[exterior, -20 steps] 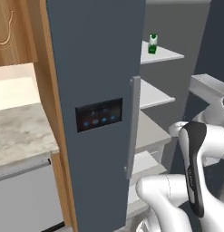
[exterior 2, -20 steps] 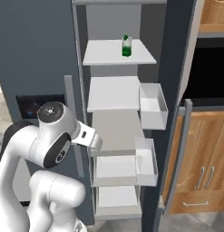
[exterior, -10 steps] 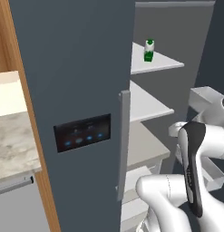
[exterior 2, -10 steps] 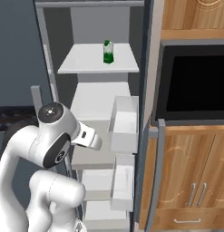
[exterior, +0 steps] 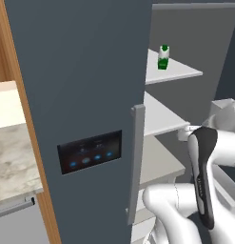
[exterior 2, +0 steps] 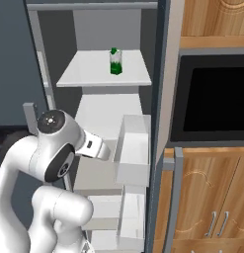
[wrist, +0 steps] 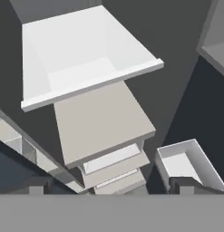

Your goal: Take a sugar cube from the saucer and place it inside the coffee. Then, grab milk from the fridge and place it next to the coffee on the counter to sweeten the coffee.

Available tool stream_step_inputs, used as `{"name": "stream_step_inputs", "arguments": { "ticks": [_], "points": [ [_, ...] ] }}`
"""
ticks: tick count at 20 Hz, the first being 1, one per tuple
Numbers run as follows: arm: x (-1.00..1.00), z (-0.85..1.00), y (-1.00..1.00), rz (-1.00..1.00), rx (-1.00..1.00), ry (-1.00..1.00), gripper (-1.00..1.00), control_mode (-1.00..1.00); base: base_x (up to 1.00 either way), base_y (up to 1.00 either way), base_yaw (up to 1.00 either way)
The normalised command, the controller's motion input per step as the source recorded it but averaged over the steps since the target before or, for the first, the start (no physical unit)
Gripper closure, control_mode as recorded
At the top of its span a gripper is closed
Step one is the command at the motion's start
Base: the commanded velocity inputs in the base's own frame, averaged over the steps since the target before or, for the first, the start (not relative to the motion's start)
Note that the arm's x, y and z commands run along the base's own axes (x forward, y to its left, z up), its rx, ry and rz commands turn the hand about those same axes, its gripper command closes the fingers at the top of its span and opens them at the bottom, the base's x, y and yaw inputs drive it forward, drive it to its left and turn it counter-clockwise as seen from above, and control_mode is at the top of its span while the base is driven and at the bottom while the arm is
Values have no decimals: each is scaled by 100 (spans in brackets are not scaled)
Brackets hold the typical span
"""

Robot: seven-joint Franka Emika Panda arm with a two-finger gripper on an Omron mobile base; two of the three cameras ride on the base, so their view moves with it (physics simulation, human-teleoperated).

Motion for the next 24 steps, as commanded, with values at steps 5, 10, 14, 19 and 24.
{"name": "stream_step_inputs", "arguments": {
  "ticks": [5,10,14,19,24],
  "points": [
    [8,100,0,0,-5,-26,-100,-100,0,0,0],
    [39,100,0,0,0,-18,-100,-100,0,0,0],
    [53,100,0,0,0,-7,-100,-100,0,0,0],
    [77,67,-10,0,6,9,-100,-100,0,0,0],
    [86,2,-14,0,1,7,-100,-100,0,0,0]
  ]
}}
